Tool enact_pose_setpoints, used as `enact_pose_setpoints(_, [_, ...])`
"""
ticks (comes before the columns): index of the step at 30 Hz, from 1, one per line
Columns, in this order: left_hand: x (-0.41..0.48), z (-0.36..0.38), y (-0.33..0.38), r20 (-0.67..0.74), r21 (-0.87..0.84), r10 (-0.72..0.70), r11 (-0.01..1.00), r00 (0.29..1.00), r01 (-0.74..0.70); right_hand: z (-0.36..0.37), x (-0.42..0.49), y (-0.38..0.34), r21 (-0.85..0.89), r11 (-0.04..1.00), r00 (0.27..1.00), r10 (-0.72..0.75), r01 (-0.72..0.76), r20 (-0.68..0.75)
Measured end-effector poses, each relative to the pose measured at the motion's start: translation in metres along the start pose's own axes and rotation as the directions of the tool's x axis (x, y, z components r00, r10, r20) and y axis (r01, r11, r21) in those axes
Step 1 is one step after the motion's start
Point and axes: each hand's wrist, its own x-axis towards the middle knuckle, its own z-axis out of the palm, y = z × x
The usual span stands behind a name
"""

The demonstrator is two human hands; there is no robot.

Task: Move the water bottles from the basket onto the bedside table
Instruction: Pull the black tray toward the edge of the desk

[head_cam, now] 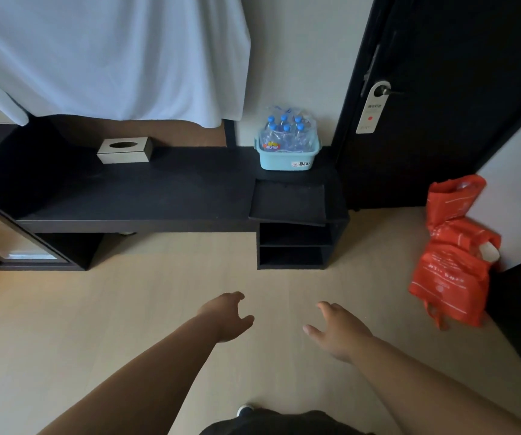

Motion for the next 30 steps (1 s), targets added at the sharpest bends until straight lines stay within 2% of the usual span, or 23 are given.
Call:
enact_pose_setpoints(7, [0.039, -0.021, -0.004, -0.003, -0.028, -0.005, 1.000, 1.000, 0.005, -0.011, 0.029, 0.002, 0.032, 0.999, 0.999, 0.026, -0.027, 0.023])
enact_pose_setpoints(16, [0.097, -0.045, 0.026, 0.007, -0.051, -0.021, 0.998, 1.000, 0.021, -0.046, 0.099, 0.020, 0.023, 1.000, 1.000, 0.018, -0.018, 0.026])
enact_pose_setpoints(30, [0.191, -0.088, 0.089, -0.010, -0.113, -0.199, 0.974, 0.980, 0.197, -0.149, 0.232, 0.078, -0.034, 0.998, 0.996, -0.052, 0.054, 0.069])
